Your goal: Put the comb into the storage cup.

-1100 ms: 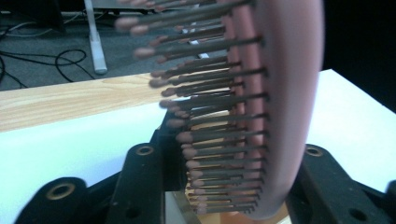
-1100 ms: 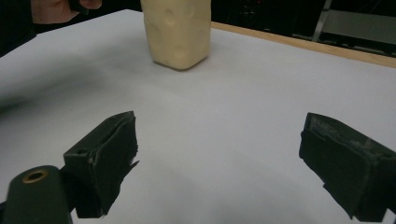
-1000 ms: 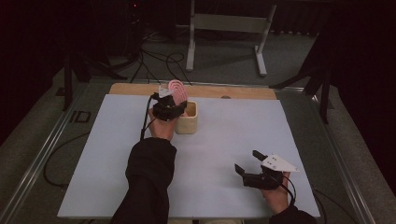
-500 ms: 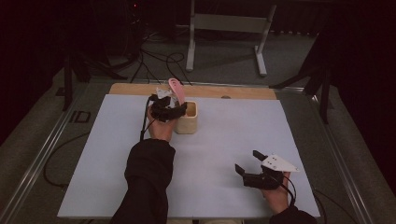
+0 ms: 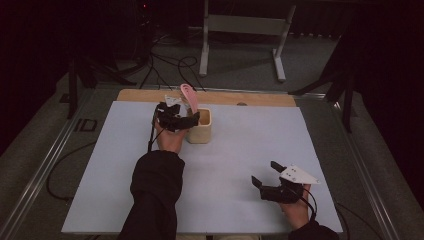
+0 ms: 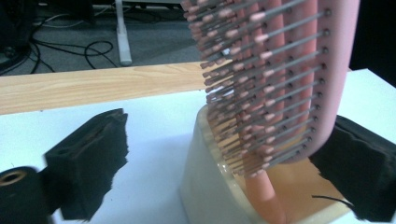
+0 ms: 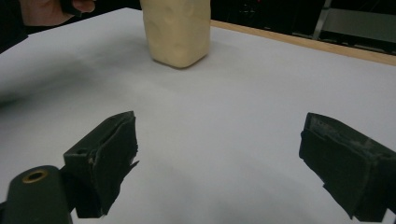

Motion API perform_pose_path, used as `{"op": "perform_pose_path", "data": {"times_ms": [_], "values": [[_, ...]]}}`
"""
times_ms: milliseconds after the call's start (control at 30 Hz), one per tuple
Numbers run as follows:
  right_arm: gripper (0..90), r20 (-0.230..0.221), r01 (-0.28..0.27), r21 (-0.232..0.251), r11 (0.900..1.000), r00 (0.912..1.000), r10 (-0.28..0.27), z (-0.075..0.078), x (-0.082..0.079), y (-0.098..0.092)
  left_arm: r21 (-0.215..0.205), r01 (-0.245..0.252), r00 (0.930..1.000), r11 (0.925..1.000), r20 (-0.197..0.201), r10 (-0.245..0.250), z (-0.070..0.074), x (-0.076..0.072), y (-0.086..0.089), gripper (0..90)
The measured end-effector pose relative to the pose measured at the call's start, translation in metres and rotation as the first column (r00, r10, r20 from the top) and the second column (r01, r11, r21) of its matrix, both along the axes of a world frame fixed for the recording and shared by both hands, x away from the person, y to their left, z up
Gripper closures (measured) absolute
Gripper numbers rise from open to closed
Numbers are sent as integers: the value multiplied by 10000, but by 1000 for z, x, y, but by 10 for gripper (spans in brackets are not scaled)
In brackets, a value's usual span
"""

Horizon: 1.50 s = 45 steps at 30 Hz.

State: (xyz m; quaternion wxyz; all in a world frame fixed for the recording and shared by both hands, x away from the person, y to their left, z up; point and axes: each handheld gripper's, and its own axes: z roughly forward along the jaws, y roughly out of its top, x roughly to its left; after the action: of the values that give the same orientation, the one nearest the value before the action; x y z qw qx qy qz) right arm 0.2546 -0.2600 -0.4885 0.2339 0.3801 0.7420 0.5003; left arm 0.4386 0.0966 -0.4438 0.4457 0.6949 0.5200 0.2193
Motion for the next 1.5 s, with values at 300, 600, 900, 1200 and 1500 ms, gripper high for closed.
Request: {"op": "perform_pose_path", "data": {"times_ms": [300,600,900,1200,1500], "values": [[108,23,7,-24,10000,10000,-7,0,0,1,-49,175,9997,9998,157,-174,2,-6,3,1],[108,-2,-1,-19,10000,10000,1,0,0,1,-118,361,9985,9993,417,-356,8,-15,9,1],[108,7,-14,-21,10000,10000,14,0,0,1,-88,573,9979,9983,315,-570,10,-24,22,1],[108,8,-21,-26,10000,10000,21,0,0,2,310,1329,9898,9906,479,-1343,16,-41,30,1],[108,-1,-30,-29,10000,10000,30,0,-1,2,450,1999,9769,9788,673,-2027,16,-64,40,1]]}}
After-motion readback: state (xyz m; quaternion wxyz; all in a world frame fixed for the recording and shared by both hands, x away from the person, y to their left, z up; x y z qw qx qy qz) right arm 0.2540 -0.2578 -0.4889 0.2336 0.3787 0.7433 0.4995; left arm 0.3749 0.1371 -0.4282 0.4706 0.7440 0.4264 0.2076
